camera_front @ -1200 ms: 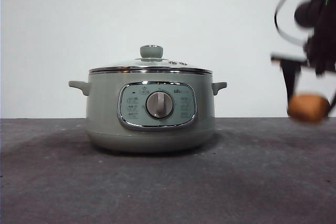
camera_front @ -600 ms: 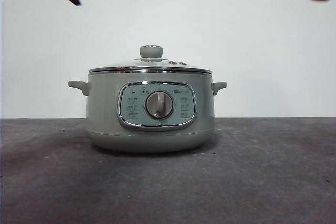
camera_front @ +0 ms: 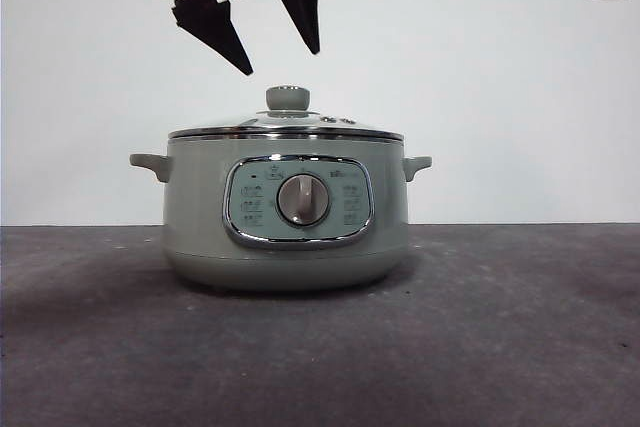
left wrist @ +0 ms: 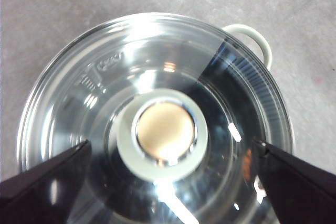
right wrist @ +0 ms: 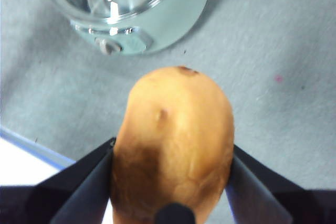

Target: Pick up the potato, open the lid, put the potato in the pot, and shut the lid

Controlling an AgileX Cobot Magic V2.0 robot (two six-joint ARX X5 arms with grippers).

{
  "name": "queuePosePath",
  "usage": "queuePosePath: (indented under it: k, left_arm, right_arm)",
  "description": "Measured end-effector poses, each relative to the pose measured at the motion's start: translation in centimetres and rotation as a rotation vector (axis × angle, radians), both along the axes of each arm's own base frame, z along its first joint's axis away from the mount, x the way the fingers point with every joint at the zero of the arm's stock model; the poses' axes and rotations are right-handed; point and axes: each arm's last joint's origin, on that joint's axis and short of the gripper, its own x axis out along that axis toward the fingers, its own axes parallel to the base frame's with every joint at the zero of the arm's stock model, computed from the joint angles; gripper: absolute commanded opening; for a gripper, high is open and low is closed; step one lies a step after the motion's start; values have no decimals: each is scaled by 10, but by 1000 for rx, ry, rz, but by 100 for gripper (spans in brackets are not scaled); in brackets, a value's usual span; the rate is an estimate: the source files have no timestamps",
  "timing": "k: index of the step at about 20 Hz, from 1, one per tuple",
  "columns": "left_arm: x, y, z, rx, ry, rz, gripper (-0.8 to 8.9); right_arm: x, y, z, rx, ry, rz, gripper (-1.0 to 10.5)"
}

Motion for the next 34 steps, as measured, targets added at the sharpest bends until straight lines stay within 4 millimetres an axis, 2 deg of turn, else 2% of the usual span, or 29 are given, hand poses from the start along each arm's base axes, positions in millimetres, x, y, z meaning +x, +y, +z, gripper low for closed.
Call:
queuePosePath:
  k: [5, 12, 14, 15, 20, 23, 24, 27, 29, 34]
  left_arm:
    - [7, -4, -10, 8, 8, 1, 588]
    - [12, -7, -21, 24, 39, 1, 585]
    - [13, -8, -21, 20, 31, 1, 485]
    - [14, -8, -21, 17, 25, 2, 475]
    - [21, -11, -35, 36, 55, 3, 466]
    - [24, -13, -36, 23, 39, 8, 463]
    - [24, -13, -37, 23, 41, 8, 421]
    - [25, -15, -37, 21, 37, 7, 122]
    - [24, -16, -37, 20, 34, 4, 8]
    - [24, -17, -37, 21, 27, 5, -9]
  right_arm:
    - [-1, 2, 0, 0, 0, 12, -8]
    - [-2, 1, -1, -7, 19, 13, -8]
    - [-3, 1, -1, -7, 19, 13, -8]
    - [-3, 1, -1, -7, 19, 13, -8]
    - [-3, 1, -1, -10, 26, 13, -8]
    - [-5, 1, -2, -16, 44, 13, -8]
    - [-4, 1, -2, -16, 43, 13, -8]
    - [-5, 1, -2, -16, 43, 13, -8]
    - [-5, 1, -2, -16, 42, 13, -8]
    - [-4, 1, -2, -18, 41, 11, -8]
